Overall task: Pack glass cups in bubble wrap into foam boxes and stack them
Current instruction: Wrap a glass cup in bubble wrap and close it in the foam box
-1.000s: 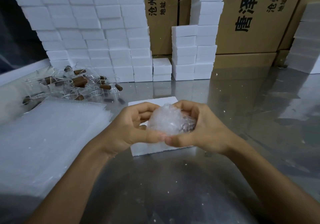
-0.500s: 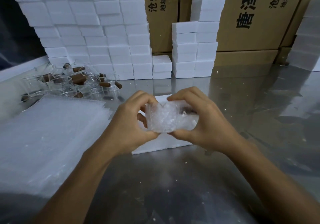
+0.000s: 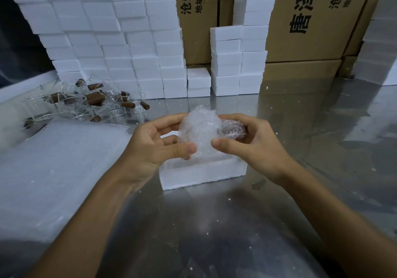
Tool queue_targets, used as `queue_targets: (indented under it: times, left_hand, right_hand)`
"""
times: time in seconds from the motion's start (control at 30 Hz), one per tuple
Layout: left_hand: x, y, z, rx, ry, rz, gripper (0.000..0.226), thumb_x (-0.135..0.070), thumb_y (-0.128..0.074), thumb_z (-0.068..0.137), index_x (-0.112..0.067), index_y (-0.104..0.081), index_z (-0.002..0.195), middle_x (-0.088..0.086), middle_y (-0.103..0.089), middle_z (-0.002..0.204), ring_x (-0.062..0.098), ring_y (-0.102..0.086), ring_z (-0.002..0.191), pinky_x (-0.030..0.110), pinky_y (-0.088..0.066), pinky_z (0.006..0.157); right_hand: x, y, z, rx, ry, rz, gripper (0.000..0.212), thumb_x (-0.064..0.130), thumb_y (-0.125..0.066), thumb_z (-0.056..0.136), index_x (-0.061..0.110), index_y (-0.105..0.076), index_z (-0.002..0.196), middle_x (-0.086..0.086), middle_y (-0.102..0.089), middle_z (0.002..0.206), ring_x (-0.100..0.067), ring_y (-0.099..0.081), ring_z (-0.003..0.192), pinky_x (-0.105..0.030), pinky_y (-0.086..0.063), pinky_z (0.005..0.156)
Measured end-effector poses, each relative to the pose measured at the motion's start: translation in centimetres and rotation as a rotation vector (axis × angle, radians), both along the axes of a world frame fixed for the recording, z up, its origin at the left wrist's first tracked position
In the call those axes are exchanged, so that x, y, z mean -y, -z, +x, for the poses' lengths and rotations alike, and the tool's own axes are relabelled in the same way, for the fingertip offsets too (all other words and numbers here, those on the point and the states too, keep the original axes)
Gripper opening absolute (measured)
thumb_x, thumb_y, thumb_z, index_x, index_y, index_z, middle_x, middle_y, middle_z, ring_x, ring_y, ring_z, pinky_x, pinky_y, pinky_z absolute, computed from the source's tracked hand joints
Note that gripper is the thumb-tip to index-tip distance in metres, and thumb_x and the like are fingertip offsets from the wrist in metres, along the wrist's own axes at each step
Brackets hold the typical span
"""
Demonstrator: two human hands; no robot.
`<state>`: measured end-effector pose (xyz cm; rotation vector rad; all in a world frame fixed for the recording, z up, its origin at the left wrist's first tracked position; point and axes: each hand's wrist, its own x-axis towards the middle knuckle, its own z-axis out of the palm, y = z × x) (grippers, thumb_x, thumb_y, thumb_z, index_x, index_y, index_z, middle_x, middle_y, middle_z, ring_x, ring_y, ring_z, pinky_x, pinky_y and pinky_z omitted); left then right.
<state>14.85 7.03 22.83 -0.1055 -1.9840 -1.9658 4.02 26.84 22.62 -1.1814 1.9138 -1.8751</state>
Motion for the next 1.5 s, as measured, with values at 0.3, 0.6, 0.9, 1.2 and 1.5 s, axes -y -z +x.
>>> queue_targets:
  times: [0.3, 0.6, 0.9, 1.2, 1.5]
  left_hand:
    - [0.0, 0.1, -0.1, -0.074, -0.274, -0.208, 0.066, -0.003, -0.092, 0.054, -0.029, -0.066, 0.110, -0.011, -0.067, 0.111, 0.025, -0.069, 0.091, 0.042, -0.061, 0.079]
    - [-0.2, 1.5, -1.0, -0.120, -0.346, -0.460, 0.069, 0.000, -0.087, 0.068, -0.044, -0.054, 0.108, -0.016, -0.057, 0.119, 0.010, -0.069, 0.092, 0.022, -0.058, 0.071]
    - [0.2, 1.8, -0.6, 0.039, -0.421, -0.514, 0.046, -0.038, -0.094, 0.057, -0.031, -0.054, 0.079, -0.007, -0.066, 0.108, 0.019, -0.069, 0.089, 0.036, -0.059, 0.078]
    - [0.5, 2.4, -1.1, 0.204, -0.441, -0.801, 0.083, -0.048, -0.077, 0.052, -0.037, -0.048, 0.130, -0.013, -0.052, 0.110, 0.013, -0.055, 0.094, 0.025, -0.044, 0.076]
    - [0.8, 2.4, -0.9, 0.265, -0.470, -0.749, 0.083, -0.045, -0.070, 0.052, -0.027, -0.057, 0.132, -0.010, -0.050, 0.117, 0.011, -0.050, 0.108, 0.027, -0.043, 0.089]
  right_hand:
    - [0.6, 0.4, -0.6, 0.314, 0.090, -0.160, 0.033, 0.034, -0.073, 0.087, 0.022, -0.067, 0.117, 0.007, -0.072, 0.084, -0.018, -0.068, 0.070, -0.028, -0.053, 0.070]
    - [0.9, 1.3, -1.1, 0.199, 0.265, -0.162, 0.013, 0.017, -0.070, 0.091, 0.017, -0.072, 0.103, 0.007, -0.074, 0.074, -0.002, -0.060, 0.064, -0.016, -0.048, 0.065]
    - [1.9, 2.4, -0.4, -0.005, 0.260, -0.170, 0.021, 0.006, -0.071, 0.089, 0.015, -0.069, 0.108, -0.011, -0.072, 0.085, -0.018, -0.066, 0.077, -0.031, -0.053, 0.080]
    - [2.1, 2.8, -0.5, -0.097, 0.207, -0.019, 0.026, 0.009, -0.069, 0.091, 0.016, -0.068, 0.116, 0.010, -0.073, 0.090, 0.001, -0.068, 0.086, -0.011, -0.048, 0.082]
    - [2.3, 3.3, -0.9, -0.042, 0.170, 0.032, 0.025, 0.014, -0.067, 0.094, 0.024, -0.069, 0.117, 0.003, -0.077, 0.095, -0.010, -0.071, 0.093, -0.027, -0.052, 0.094]
